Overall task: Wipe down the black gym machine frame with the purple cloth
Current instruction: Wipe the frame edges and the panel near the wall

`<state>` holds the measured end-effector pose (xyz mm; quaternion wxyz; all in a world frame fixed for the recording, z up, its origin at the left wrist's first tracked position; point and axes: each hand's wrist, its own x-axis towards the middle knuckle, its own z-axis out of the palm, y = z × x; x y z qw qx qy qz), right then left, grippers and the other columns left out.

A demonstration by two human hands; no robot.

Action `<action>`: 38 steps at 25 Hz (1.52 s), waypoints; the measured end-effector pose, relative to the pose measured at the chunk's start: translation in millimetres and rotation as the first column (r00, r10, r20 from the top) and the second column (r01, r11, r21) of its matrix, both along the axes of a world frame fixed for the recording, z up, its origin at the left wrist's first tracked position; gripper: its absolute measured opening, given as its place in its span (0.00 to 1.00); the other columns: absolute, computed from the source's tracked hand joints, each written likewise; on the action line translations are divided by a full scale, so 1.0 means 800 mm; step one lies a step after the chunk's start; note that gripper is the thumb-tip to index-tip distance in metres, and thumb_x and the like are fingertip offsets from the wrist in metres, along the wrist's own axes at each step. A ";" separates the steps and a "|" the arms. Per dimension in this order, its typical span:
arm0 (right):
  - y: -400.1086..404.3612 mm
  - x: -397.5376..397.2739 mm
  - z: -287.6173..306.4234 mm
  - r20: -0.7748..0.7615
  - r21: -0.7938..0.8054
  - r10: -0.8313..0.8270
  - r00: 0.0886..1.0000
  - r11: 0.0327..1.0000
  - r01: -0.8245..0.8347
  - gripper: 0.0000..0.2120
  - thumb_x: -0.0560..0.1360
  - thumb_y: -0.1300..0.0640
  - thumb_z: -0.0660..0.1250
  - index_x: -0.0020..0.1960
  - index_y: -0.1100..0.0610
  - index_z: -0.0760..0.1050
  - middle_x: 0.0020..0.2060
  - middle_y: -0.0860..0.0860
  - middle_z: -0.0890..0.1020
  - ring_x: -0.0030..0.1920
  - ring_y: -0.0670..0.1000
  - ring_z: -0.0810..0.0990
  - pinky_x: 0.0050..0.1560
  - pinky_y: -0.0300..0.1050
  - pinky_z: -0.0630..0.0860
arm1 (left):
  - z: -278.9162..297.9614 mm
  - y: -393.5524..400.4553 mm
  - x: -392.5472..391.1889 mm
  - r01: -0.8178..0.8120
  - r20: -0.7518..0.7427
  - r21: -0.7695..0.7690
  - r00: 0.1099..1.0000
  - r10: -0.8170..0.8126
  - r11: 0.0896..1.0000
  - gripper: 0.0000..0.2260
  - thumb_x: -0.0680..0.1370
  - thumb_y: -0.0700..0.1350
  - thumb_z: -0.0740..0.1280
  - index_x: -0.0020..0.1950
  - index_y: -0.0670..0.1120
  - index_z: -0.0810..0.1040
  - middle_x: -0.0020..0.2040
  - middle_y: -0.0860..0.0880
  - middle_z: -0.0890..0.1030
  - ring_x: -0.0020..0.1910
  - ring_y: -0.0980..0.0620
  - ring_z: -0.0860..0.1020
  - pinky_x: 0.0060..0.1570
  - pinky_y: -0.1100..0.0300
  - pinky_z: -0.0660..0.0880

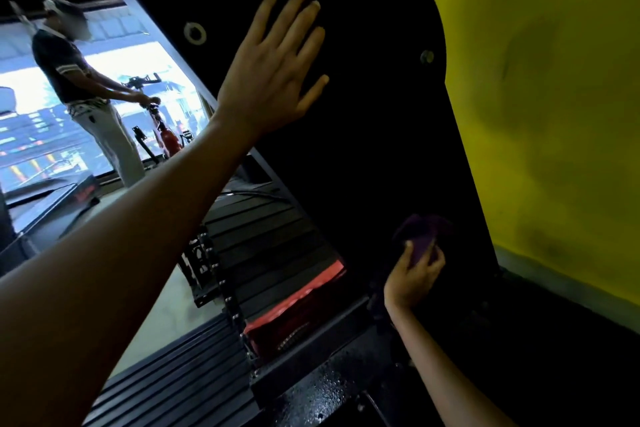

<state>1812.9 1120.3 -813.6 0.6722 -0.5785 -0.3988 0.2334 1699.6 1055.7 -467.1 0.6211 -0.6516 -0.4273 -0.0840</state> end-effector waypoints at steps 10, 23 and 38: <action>-0.055 -0.046 0.190 0.206 0.437 -0.042 0.978 0.898 -0.054 0.30 0.76 0.35 0.53 0.70 0.51 0.67 0.64 0.58 0.72 0.58 0.58 0.74 0.55 0.51 0.72 | -0.015 0.001 0.006 0.146 0.004 -0.056 0.989 -0.146 0.988 0.22 0.79 0.53 0.56 0.65 0.38 0.71 0.69 0.37 0.71 0.71 0.40 0.66 0.70 0.46 0.55; 0.061 0.047 0.189 -0.183 -0.040 0.002 0.983 0.999 -0.009 0.28 0.78 0.39 0.55 0.74 0.51 0.63 0.67 0.60 0.66 0.63 0.62 0.70 0.62 0.56 0.70 | -0.097 0.045 0.051 0.074 -0.013 -0.194 0.997 -0.078 0.978 0.24 0.78 0.52 0.53 0.68 0.39 0.72 0.69 0.39 0.71 0.71 0.41 0.67 0.71 0.44 0.51; 0.120 0.114 -0.001 -0.484 -0.241 0.021 0.875 0.958 -0.156 0.26 0.80 0.43 0.55 0.75 0.51 0.60 0.70 0.59 0.60 0.62 0.63 0.71 0.61 0.56 0.71 | -0.177 0.120 0.123 -0.188 -0.198 -0.063 0.965 0.172 0.980 0.26 0.80 0.54 0.44 0.74 0.46 0.65 0.75 0.44 0.63 0.76 0.43 0.57 0.73 0.41 0.49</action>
